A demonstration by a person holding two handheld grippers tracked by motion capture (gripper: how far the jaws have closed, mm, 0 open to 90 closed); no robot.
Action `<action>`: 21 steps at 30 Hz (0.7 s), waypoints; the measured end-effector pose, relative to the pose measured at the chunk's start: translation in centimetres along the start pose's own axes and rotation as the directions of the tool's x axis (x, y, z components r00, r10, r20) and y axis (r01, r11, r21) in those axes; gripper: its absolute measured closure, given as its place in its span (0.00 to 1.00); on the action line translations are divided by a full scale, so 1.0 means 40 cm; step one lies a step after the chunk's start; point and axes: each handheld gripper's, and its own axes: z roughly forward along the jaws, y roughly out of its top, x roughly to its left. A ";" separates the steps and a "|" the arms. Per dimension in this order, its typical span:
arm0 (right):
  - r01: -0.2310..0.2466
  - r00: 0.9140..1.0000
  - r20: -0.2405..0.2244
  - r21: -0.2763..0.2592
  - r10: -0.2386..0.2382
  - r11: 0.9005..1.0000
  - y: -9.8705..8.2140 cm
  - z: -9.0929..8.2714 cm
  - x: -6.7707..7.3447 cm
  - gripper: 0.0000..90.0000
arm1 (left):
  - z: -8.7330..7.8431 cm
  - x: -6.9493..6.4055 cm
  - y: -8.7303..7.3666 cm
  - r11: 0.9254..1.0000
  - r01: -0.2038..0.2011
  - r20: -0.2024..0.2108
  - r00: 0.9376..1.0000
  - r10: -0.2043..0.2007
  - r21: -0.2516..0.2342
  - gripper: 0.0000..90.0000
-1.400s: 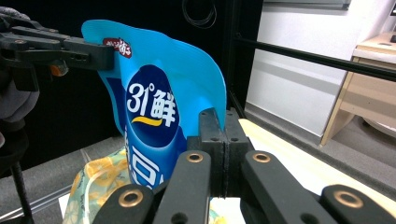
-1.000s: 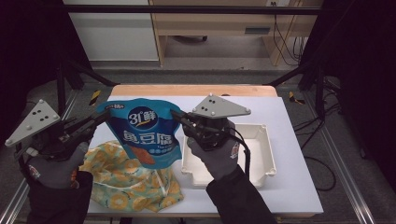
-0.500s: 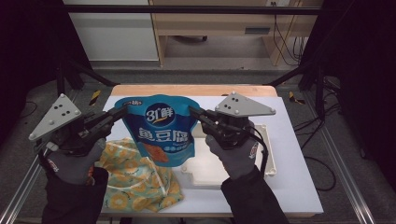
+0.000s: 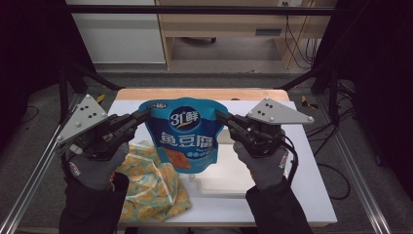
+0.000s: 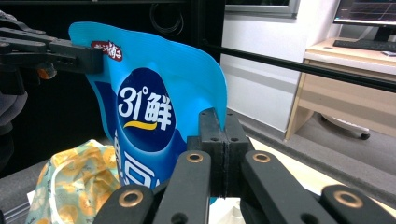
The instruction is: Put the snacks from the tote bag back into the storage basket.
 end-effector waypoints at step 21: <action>-0.027 0.997 0.078 -0.013 0.028 1.000 -0.050 -0.102 -0.080 1.00 | 0.115 -0.080 0.002 1.000 -0.021 0.070 0.997 0.021 0.004 1.00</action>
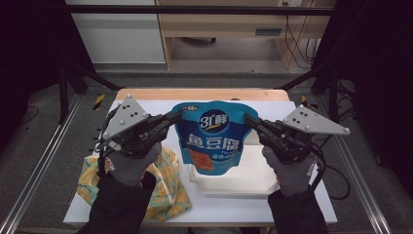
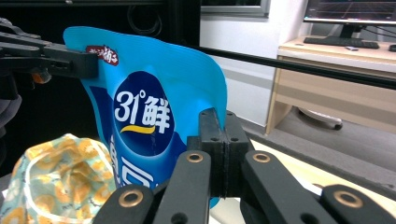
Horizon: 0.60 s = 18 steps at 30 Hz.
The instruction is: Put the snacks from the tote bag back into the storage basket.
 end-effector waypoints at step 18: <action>-0.017 0.999 0.041 0.013 0.017 1.000 -0.051 -0.043 -0.058 1.00 | 0.076 -0.040 -0.030 1.000 -0.001 0.048 0.999 0.000 0.024 1.00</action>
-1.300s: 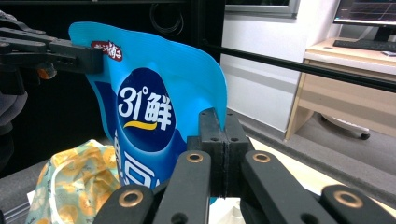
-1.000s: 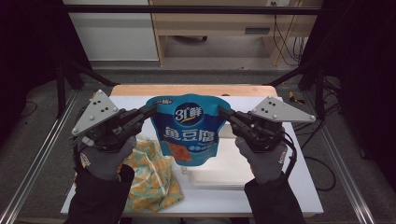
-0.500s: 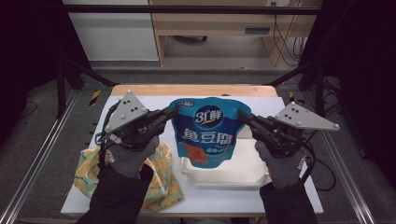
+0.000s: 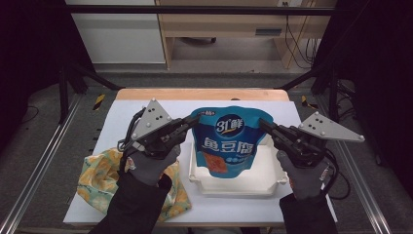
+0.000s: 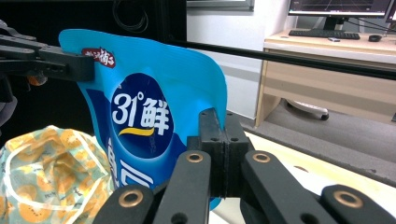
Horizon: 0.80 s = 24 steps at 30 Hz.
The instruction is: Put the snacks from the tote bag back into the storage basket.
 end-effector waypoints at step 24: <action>-0.031 0.999 -0.005 0.065 0.032 0.997 -0.095 0.051 -0.019 1.00 | 0.039 0.018 -0.100 0.996 0.038 -0.001 0.999 -0.038 0.075 1.00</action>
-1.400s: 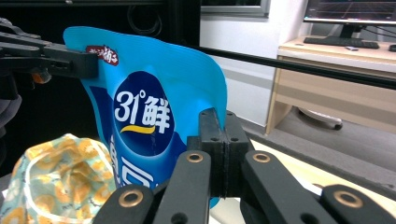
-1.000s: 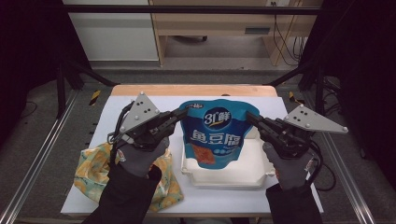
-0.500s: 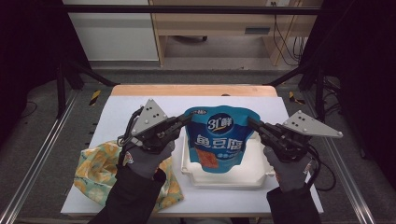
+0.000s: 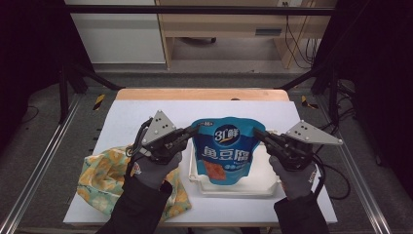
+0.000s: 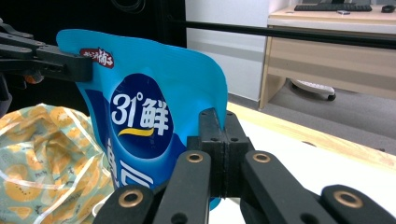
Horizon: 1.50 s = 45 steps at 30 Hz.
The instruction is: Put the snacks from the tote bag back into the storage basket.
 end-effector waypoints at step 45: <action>-0.007 1.000 -0.002 0.070 0.007 0.998 -0.067 0.041 0.016 0.98 | 0.002 0.012 -0.079 0.999 0.019 -0.010 1.000 -0.019 0.044 0.98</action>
